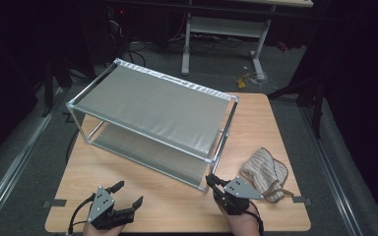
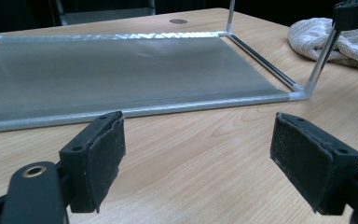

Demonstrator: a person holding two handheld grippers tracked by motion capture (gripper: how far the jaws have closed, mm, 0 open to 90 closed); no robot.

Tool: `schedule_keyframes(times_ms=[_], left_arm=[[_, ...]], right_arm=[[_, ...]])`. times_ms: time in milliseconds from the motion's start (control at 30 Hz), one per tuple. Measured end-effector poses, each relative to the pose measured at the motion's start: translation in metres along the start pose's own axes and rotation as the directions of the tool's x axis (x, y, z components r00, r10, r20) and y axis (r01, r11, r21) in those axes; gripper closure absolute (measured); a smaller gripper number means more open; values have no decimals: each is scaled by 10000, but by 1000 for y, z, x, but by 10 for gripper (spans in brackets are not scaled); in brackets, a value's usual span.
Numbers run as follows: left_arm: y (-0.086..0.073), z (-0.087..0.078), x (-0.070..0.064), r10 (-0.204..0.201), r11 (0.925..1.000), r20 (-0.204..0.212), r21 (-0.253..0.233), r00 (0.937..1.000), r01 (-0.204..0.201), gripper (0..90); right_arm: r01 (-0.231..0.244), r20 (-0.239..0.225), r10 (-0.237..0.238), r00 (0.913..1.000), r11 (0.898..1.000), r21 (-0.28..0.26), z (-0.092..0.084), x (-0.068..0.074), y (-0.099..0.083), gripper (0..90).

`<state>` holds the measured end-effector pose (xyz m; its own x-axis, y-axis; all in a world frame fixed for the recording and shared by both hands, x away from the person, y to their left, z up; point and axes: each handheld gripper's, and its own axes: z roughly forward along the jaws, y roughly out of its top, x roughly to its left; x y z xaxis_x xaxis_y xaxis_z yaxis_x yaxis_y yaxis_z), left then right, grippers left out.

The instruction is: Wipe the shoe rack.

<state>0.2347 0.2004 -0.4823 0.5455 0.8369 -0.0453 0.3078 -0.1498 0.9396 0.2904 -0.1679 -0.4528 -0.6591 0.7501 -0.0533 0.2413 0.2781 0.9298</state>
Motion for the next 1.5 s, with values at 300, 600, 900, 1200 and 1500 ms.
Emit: schedule_keyframes(times_ms=[300,600,900,1200,1500], left_arm=[[5,12,-1,-42,10000,299,16,9995,41,187],[7,11,2,-54,10000,198,-21,9998,54,194],[9,-3,23,-363,9993,-613,-153,9975,354,213],[22,-14,52,-703,9974,-1527,-253,9858,672,242],[39,-3,85,-775,9967,-2168,-404,9731,704,269]], right_arm=[[-381,950,382,9947,9993,-34,-22,-30,-11,814],[-896,2028,892,9752,9960,-72,-43,-65,-20,813],[-1245,2451,1249,9614,9921,-171,-46,-81,-22,810],[-1260,2435,1258,9617,9919,-150,-46,-84,-22,810],[-1294,2421,1301,9615,9914,-189,-45,-85,-22,809]])
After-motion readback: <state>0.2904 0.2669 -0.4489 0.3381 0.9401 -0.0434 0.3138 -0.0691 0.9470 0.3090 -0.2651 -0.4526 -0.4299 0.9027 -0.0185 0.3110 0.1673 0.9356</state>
